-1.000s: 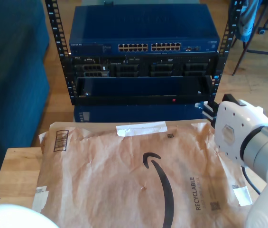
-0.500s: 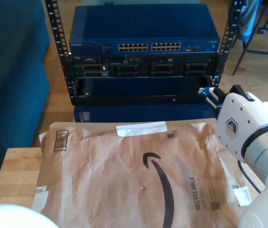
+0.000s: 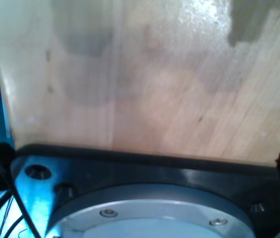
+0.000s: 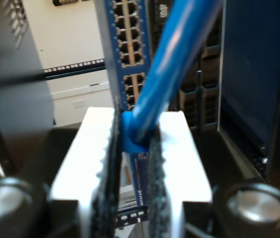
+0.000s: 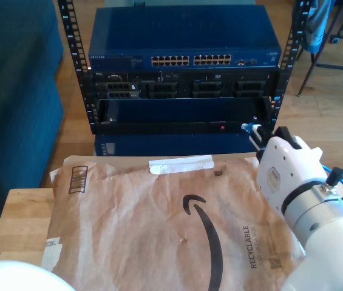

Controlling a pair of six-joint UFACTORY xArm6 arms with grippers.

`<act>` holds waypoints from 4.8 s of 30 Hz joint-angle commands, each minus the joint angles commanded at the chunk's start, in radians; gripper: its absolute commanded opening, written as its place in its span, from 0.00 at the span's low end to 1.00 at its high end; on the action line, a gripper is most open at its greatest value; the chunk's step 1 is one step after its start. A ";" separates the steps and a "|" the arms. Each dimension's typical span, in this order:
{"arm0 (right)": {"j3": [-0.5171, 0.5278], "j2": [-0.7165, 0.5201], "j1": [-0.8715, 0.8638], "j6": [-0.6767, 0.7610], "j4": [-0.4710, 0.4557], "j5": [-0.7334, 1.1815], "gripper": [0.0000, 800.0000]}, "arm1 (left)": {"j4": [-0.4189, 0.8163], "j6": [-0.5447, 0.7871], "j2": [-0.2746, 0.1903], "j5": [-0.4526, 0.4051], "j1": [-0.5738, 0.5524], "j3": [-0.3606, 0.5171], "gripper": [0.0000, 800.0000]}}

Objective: Grab the cable and plug it in

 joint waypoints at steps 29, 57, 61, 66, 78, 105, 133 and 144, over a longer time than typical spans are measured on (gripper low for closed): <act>-0.238 0.391 -0.040 0.035 0.005 -0.454 0.00 | 0.000 0.000 0.000 0.000 0.000 0.000 1.00; -0.600 0.723 -0.041 -0.121 0.235 -0.496 0.00 | 0.000 0.000 0.000 0.000 -0.002 0.000 1.00; -0.661 0.760 -0.029 -0.163 0.267 -0.500 0.00 | 0.000 0.000 0.000 0.000 0.000 0.000 1.00; -0.721 0.810 -0.029 -0.210 0.273 -0.500 0.00 | 0.000 0.000 0.000 0.000 0.000 0.000 1.00; -0.848 0.887 -0.034 -0.230 0.282 -0.485 0.00 | 0.000 0.000 0.000 0.000 0.000 0.000 1.00; -1.074 1.042 -0.063 -0.233 0.284 -0.454 0.00 | 0.000 0.000 0.000 0.000 0.000 0.000 1.00; -1.142 1.077 -0.078 -0.233 0.287 -0.427 0.00 | 0.000 0.000 0.000 0.000 0.000 0.000 1.00; -1.149 1.077 -0.078 -0.232 0.285 -0.423 0.00 | 0.000 0.000 0.000 0.000 0.000 0.000 1.00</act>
